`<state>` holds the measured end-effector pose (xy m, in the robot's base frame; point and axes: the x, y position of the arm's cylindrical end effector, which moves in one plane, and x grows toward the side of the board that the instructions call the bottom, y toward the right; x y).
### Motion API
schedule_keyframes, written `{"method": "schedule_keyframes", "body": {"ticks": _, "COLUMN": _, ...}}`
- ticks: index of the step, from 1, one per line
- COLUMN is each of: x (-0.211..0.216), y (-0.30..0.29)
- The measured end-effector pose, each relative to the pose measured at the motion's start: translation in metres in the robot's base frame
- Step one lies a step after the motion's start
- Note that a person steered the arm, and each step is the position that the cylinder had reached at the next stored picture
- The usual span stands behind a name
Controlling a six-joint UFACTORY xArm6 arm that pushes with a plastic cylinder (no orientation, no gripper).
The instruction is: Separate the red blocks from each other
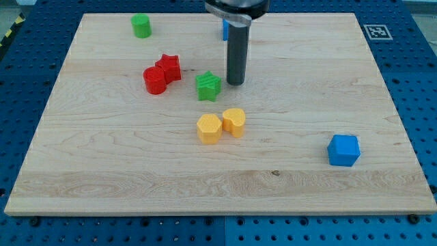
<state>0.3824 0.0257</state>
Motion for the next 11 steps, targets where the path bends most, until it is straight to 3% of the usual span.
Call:
{"method": "schedule_keyframes", "body": {"ticks": 2, "x": 0.023, "y": -0.079}}
{"method": "schedule_keyframes", "body": {"ticks": 5, "x": 0.024, "y": -0.152}}
{"method": "schedule_keyframes", "body": {"ticks": 11, "x": -0.032, "y": -0.063}}
